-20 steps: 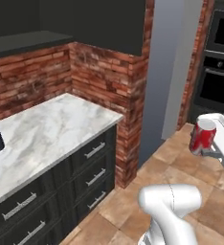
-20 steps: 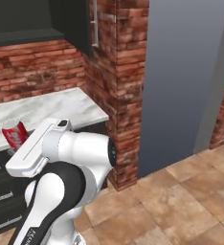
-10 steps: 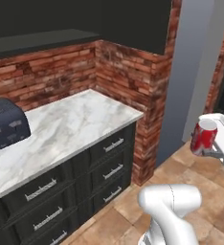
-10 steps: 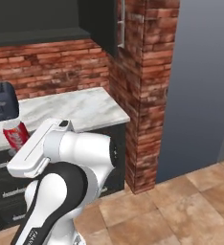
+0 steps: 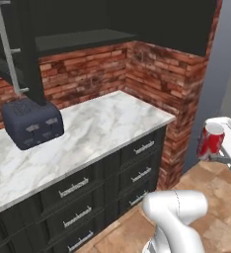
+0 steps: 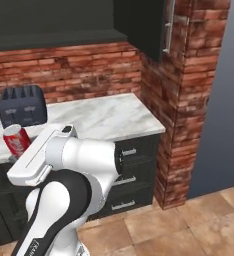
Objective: Pick the can from the counter and place it in the open cabinet.
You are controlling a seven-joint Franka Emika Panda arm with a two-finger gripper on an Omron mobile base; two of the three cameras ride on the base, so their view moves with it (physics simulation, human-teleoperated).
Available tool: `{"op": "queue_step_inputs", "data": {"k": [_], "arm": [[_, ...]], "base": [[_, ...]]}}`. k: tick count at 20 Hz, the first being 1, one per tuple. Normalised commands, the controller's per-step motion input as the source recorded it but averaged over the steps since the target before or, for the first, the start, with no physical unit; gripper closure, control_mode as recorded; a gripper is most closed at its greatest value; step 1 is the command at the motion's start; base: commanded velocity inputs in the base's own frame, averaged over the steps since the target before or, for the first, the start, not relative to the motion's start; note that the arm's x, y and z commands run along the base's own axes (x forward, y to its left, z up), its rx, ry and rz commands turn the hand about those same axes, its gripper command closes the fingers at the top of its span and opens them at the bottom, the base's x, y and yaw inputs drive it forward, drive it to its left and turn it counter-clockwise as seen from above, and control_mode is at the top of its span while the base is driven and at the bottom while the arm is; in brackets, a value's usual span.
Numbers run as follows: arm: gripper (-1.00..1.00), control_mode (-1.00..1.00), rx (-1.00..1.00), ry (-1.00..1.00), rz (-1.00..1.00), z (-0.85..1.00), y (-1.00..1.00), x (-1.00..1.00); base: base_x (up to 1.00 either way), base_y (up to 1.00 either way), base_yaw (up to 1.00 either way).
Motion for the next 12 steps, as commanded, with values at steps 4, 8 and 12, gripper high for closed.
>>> {"op": "queue_step_inputs", "data": {"k": [4, 8, 12], "arm": [[1.00, 1.00, 0.00, 0.00, 0.00, 0.00, 0.00, 0.00], [1.00, 1.00, 0.00, 0.00, 0.00, 0.00, 0.00, 0.00], [1.00, 1.00, 0.00, 0.00, 0.00, 0.00, 0.00, 0.00]], "base": [[0.25, 0.61, 0.21], [0.36, 0.44, 0.22], [0.56, 0.33, 0.23]]}}
